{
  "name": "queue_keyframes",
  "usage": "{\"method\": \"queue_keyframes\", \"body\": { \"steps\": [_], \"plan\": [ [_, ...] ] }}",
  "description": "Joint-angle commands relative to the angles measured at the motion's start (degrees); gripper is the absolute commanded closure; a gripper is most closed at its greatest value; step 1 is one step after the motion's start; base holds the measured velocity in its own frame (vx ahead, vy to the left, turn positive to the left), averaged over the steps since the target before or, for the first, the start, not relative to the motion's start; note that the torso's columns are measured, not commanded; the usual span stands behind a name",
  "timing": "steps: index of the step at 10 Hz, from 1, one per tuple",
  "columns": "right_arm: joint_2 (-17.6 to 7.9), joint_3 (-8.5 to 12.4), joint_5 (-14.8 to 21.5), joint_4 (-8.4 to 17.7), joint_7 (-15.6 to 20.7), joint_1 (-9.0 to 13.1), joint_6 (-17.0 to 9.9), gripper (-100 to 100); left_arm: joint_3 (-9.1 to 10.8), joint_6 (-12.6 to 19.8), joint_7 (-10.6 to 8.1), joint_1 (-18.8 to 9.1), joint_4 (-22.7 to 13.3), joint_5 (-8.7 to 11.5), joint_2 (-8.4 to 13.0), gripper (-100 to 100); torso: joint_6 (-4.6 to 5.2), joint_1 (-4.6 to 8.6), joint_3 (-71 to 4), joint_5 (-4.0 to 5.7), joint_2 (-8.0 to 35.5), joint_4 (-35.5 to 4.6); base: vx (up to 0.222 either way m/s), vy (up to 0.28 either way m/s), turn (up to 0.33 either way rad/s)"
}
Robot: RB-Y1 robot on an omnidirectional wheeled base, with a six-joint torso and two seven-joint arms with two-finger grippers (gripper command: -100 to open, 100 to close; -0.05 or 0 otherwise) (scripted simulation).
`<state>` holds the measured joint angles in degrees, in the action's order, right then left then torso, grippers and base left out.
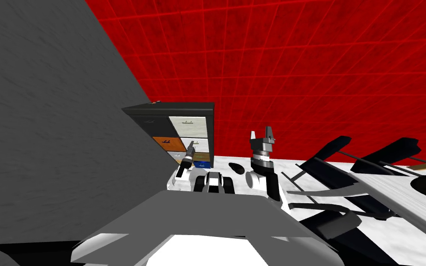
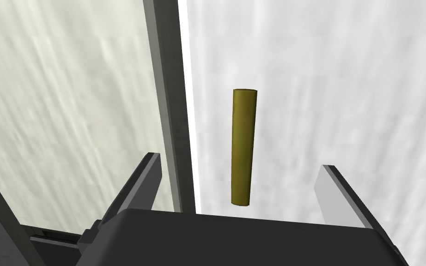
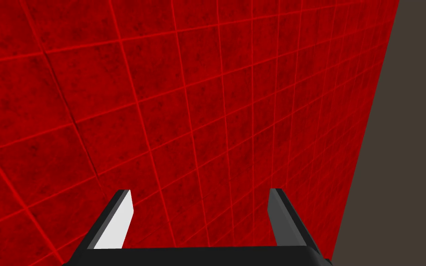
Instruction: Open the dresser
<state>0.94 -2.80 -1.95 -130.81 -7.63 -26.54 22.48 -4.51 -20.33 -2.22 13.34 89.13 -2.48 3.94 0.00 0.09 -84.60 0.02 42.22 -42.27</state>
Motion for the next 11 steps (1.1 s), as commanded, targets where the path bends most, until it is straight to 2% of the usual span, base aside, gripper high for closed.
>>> {"method": "queue_keyframes", "body": {
  "steps": [1, 9, 10, 11],
  "plan": [
    [0.00, 0.00, 0.00, 0.00, 0.00, 0.00, 0.00, 0, 2.28, -0.15, -1.67, -1.07, -1.63, 0.98, 2.18, -100, 0.00, 0.02, -0.01, 0.01, -0.01, 0.00, -0.026, -0.060, -0.216],
    [0.01, -0.01, 0.00, 0.00, 0.00, 0.00, 0.00, 0, 11.45, -0.96, -8.27, -5.29, -8.00, 4.89, 11.25, -100, 0.00, -0.11, 0.01, -0.03, 0.03, 0.00, -0.034, -0.088, -0.162],
    [0.01, -0.01, 0.00, 0.00, 0.00, 0.01, 0.00, 0, 10.64, -1.23, -7.33, -4.79, -7.67, 4.44, 10.14, -100, 0.00, -0.09, 0.04, -0.02, 0.07, -0.02, -0.014, -0.034, -0.025],
    [0.00, 0.00, 0.00, 0.00, 0.00, 0.00, 0.00, 0, 9.16, -0.76, -6.62, -4.24, -6.41, 3.91, 8.98, 100, -0.02, -0.21, 0.02, -0.05, 0.04, -0.01, 0.022, 0.050, 0.224]
  ]
}}
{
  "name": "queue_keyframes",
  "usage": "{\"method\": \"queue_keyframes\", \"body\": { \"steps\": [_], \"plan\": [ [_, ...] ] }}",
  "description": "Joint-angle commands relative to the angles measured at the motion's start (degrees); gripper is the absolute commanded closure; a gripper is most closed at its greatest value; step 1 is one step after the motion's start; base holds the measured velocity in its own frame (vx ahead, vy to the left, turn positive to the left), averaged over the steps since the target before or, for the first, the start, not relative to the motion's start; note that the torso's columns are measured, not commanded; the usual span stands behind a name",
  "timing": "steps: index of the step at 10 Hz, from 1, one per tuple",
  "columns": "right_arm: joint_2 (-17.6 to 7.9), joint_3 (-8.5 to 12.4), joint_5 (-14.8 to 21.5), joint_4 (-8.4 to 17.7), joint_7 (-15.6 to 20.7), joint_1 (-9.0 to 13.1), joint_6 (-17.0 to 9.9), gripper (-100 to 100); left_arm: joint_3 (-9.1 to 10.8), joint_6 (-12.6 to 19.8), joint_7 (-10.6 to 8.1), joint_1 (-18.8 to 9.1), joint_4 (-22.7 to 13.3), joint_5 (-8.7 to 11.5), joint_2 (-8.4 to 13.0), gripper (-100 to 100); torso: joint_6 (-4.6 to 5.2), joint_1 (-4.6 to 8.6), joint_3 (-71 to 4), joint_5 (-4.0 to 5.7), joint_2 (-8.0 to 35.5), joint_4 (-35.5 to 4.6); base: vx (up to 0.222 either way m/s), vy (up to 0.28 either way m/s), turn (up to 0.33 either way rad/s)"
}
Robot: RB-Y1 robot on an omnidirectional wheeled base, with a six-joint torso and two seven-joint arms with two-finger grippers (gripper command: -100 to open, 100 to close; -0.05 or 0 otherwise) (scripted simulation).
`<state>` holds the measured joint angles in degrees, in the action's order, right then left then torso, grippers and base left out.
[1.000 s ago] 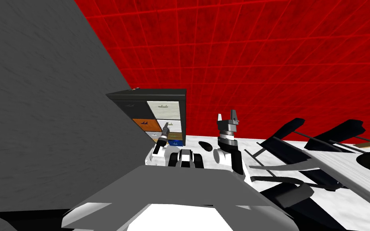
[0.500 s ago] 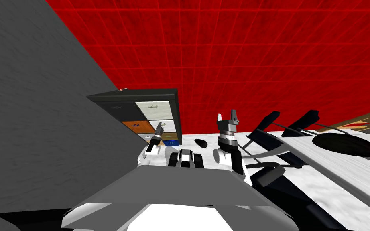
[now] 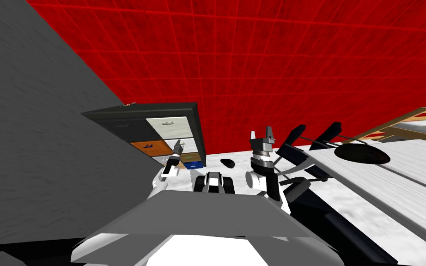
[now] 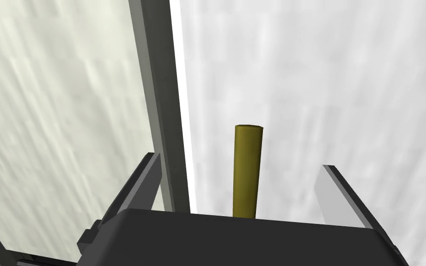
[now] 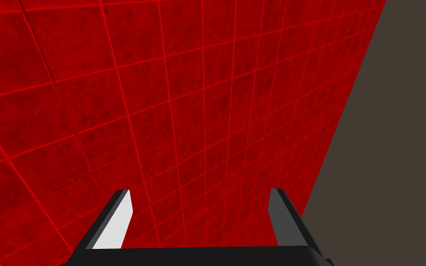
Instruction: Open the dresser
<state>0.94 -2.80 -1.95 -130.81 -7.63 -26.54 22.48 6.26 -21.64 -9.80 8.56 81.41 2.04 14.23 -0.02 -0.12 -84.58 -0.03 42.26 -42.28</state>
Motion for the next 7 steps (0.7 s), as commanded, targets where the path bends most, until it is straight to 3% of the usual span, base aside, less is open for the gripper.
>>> {"method": "queue_keyframes", "body": {
  "steps": [1, 7],
  "plan": [
    [-0.01, 0.01, 0.00, 0.00, 0.00, -0.01, 0.00, 0, -2.76, 0.64, 1.78, 1.08, 2.11, -1.09, -2.44, 100, -0.03, -0.22, -0.06, -0.06, -0.09, 0.03, 0.041, 0.092, 0.220],
    [-0.01, 0.01, 0.00, 0.00, 0.00, -0.01, 0.00, 0, -9.63, 1.25, 6.73, 4.24, 6.89, -4.02, -9.24, 100, -0.17, -0.13, -0.03, 0.00, -0.04, 0.02, 0.031, 0.085, 0.149]
  ]
}}
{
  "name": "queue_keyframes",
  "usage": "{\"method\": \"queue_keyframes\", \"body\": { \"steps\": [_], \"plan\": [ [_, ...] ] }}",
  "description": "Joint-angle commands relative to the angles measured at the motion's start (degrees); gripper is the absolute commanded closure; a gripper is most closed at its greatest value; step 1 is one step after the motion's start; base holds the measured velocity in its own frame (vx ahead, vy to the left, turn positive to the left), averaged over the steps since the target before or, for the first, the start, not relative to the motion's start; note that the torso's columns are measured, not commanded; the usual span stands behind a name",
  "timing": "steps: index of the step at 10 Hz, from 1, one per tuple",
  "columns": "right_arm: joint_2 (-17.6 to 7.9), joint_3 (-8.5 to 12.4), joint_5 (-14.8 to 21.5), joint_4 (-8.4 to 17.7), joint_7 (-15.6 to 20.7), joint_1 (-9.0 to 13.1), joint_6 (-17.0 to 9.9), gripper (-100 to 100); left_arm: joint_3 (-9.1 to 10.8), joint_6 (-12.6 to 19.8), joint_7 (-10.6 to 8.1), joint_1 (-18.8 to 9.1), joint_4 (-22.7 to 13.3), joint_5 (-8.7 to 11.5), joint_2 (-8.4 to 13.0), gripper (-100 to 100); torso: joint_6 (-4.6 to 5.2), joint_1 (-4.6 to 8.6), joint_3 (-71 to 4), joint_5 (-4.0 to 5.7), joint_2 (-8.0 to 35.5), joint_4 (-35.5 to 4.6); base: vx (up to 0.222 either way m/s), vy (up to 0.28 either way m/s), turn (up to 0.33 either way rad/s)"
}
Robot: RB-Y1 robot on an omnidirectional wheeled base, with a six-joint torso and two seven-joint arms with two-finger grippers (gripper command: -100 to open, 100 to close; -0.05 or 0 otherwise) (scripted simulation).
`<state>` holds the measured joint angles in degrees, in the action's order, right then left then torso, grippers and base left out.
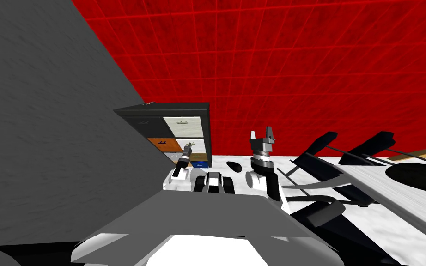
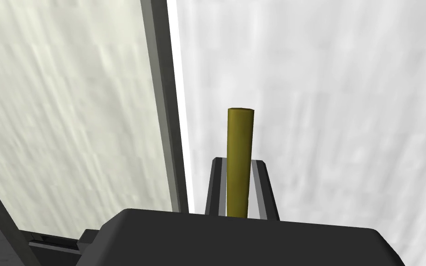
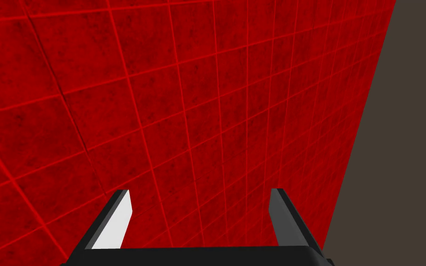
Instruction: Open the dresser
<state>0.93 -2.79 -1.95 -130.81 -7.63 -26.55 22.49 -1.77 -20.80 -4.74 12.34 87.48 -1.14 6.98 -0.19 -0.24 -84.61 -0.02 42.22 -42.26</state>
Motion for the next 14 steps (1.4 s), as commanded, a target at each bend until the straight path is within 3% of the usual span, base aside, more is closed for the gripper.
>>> {"method": "queue_keyframes", "body": {
  "steps": [1, 2, 6, 7, 11, 14],
  "plan": [
    [0.00, 0.00, 0.00, 0.00, 0.00, 0.00, 0.00, 0, -2.75, 0.51, 2.49, 0.98, 1.62, -1.34, -3.13, 100, 0.03, 0.06, 0.02, 0.01, 0.03, -0.01, 0.043, 0.088, 0.148],
    [0.00, 0.00, 0.00, 0.00, 0.00, 0.00, 0.00, 0, -2.20, 0.43, 1.91, 0.50, 0.99, -1.08, -2.61, 100, 0.05, 0.07, 0.01, 0.02, 0.02, -0.02, 0.023, 0.032, -0.003],
    [0.01, -0.01, 0.00, 0.01, 0.00, 0.03, -0.01, 0, -1.45, 0.49, 2.55, -6.49, -5.32, -1.38, -3.67, 100, 0.09, 0.16, 0.16, 0.00, 0.23, -0.02, -0.109, 0.006, 0.038],
    [0.01, -0.01, 0.00, 0.01, 0.00, 0.03, -0.01, 0, -1.45, 0.49, 2.55, -6.70, -5.68, -1.38, -3.67, 100, 0.12, 0.17, 0.04, 0.04, 0.06, -0.05, -0.086, 0.007, 0.014],
    [0.01, -0.01, 0.00, 0.01, 0.00, 0.03, -0.01, 0, -0.05, 0.63, 3.13, -15.25, -13.88, -1.68, -4.82, 100, 0.18, 0.22, 0.11, 0.01, 0.18, 0.00, -0.149, 0.012, 0.056],
    [0.01, -0.01, 0.00, 0.00, 0.00, 0.02, 0.00, 0, 0.30, 0.67, 3.28, -18.60, -16.91, -1.75, -5.11, 100, 0.19, 0.32, -0.04, 0.08, -0.07, -0.07, -0.095, 0.013, 0.025]
  ]
}}
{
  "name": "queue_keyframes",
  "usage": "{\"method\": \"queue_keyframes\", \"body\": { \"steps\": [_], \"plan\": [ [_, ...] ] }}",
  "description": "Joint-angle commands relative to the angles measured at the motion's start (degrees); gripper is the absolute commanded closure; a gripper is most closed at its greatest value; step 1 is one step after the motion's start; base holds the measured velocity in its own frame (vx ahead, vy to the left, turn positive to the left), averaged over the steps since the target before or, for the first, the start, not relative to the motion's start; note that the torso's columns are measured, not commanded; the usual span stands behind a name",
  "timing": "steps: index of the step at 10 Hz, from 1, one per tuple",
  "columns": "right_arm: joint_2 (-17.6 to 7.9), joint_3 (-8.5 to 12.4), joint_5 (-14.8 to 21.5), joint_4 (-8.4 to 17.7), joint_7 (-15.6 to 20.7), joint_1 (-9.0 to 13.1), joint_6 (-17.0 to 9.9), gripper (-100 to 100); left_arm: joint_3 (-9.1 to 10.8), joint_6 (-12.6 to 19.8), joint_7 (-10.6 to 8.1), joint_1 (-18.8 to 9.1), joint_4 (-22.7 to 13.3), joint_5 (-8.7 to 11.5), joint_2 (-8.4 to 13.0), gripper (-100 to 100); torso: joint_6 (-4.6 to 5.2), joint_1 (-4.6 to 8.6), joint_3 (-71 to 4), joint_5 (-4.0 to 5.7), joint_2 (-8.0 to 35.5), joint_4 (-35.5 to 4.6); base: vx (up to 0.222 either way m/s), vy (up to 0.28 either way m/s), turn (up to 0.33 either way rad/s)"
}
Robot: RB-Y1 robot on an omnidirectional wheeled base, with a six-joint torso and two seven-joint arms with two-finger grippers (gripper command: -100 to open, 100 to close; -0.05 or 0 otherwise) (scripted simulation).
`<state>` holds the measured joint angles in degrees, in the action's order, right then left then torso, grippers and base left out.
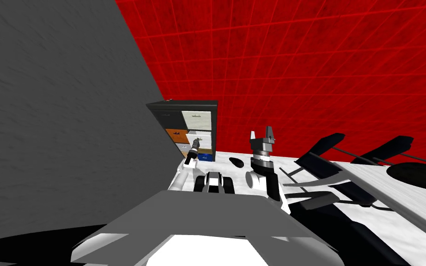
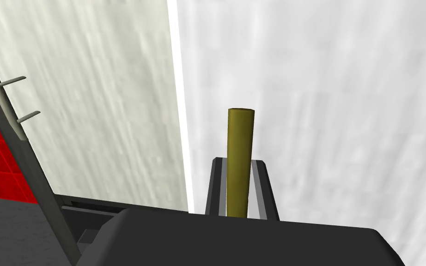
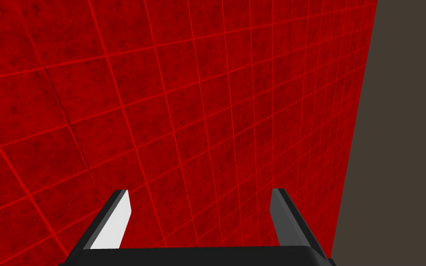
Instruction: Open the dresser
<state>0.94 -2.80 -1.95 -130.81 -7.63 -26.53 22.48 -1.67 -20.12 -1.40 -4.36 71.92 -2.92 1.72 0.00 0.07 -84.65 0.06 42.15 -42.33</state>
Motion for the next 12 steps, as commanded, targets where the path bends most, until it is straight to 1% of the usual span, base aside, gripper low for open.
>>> {"method": "queue_keyframes", "body": {
  "steps": [1, 2, 3, 4, 5, 6, 7, 8, 10, 11, 12],
  "plan": [
    [0.00, 0.00, 0.00, 0.00, 0.00, 0.00, 0.00, 0, 0.55, 0.03, 0.08, -3.81, -3.57, -0.04, -0.14, 100, -0.02, 0.02, 0.02, 0.03, 0.04, -0.07, -0.083, 0.010, 0.040],
    [0.00, 0.00, 0.00, 0.00, 0.00, 0.00, 0.00, 0, 0.55, 0.03, 0.08, -4.29, -3.59, -0.04, -0.14, 100, -0.03, -0.02, 0.13, 0.01, 0.22, -0.06, -0.070, 0.007, 0.018],
    [0.00, 0.00, 0.00, 0.00, 0.00, 0.00, 0.00, 0, 0.91, 0.07, 0.23, -6.18, -5.57, -0.11, -0.42, 100, -0.03, -0.03, 0.17, 0.00, 0.28, -0.10, -0.086, 0.018, 0.052],
    [0.00, 0.00, 0.00, 0.00, 0.00, 0.00, 0.00, 0, 0.91, 0.07, 0.23, -6.67, -5.84, -0.11, -0.42, 100, 0.02, -0.02, 0.22, -0.01, 0.37, -0.11, -0.080, 0.010, 0.016],
    [0.00, 0.00, 0.00, 0.00, 0.00, 0.00, 0.00, 0, 0.84, 0.51, 0.17, -5.90, -5.26, -0.09, -0.37, 100, 0.02, 0.04, 0.22, 0.02, 0.36, -0.16, -0.028, 0.003, -0.003],
    [0.00, 0.00, 0.00, 0.00, 0.00, -0.01, 0.00, 0, 0.69, -0.92, -0.61, -8.60, -8.34, -0.76, -0.66, 100, 0.00, 0.06, 0.15, 0.03, 0.24, -0.12, -0.053, -0.009, 0.180],
    [0.00, 0.00, 0.00, 0.00, 0.00, -0.01, 0.00, 0, 0.69, -0.92, -0.61, -8.60, -9.25, -0.76, -0.66, 100, -0.17, -0.03, 0.19, 0.05, 0.32, -0.18, -0.053, -0.017, 0.101],
    [0.00, 0.00, 0.00, 0.00, 0.00, 0.00, 0.00, 0, 0.52, -2.43, -1.38, -10.73, -10.69, -1.44, -0.95, 100, -0.09, -0.07, 0.21, 0.00, 0.34, -0.12, -0.068, -0.023, 0.167],
    [0.00, 0.00, 0.00, 0.00, 0.00, -0.01, 0.00, 0, 0.52, -2.43, -1.38, -11.25, -13.03, -1.44, -0.95, 100, -0.05, -0.07, 0.26, 0.02, 0.42, -0.26, -0.035, -0.005, 0.053],
    [0.00, 0.00, 0.00, 0.00, 0.00, 0.00, 0.00, 0, 0.36, -3.94, -2.15, -13.52, -14.81, -2.12, -1.24, 100, 0.02, -0.06, 0.18, -0.02, 0.28, -0.11, -0.042, -0.004, 0.183],
    [0.00, 0.00, 0.00, 0.00, 0.00, -0.01, 0.00, 0, 0.36, -3.94, -2.15, -13.91, -16.81, -2.12, -1.24, 100, -0.16, -0.08, 0.19, 0.03, 0.32, -0.21, -0.042, -0.014, 0.098]
  ]
}}
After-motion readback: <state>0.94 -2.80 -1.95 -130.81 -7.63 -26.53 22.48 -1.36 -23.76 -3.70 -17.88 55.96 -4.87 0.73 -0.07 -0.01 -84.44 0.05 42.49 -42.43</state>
